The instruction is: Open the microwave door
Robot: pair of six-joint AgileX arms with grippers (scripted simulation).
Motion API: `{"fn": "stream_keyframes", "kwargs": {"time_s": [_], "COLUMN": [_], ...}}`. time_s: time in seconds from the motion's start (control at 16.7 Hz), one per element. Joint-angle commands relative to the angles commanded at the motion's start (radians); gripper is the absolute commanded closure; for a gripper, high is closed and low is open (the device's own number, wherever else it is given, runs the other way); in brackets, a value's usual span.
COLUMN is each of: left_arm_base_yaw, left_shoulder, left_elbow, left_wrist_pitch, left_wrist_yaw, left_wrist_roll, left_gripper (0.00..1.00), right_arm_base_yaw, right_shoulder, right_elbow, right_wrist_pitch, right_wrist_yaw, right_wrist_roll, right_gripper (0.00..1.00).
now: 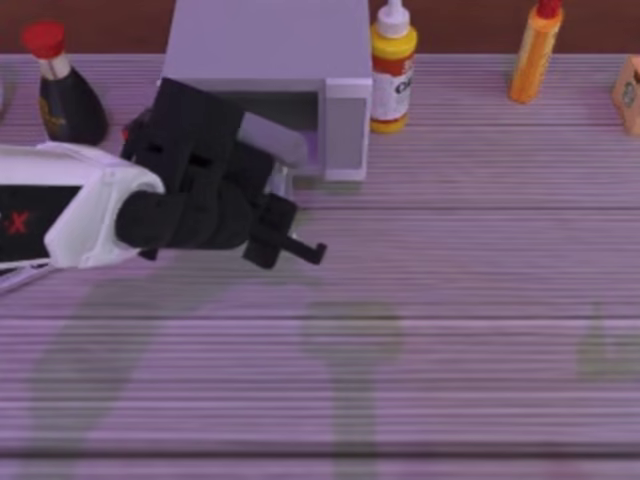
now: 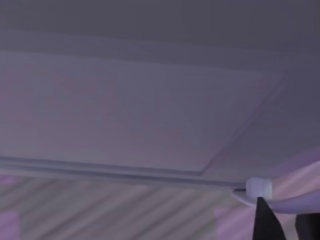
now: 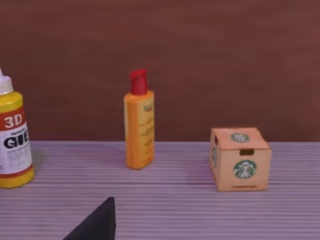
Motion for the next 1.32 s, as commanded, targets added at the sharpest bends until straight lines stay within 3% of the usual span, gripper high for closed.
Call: {"fn": "stream_keyframes", "kwargs": {"time_s": [1.32], "left_arm_base_yaw": [0.014], "left_shoulder": [-0.008], "left_elbow": [-0.010], "left_wrist_pitch": [0.000], "left_wrist_yaw": [0.014], "left_wrist_roll": [0.025], "left_gripper": [1.00], "right_arm_base_yaw": [0.000], "right_shoulder": [0.000], "right_elbow": [0.000], "right_wrist_pitch": [0.000], "right_wrist_yaw": [0.000], "right_wrist_roll": [0.000], "right_gripper": [0.00]}}
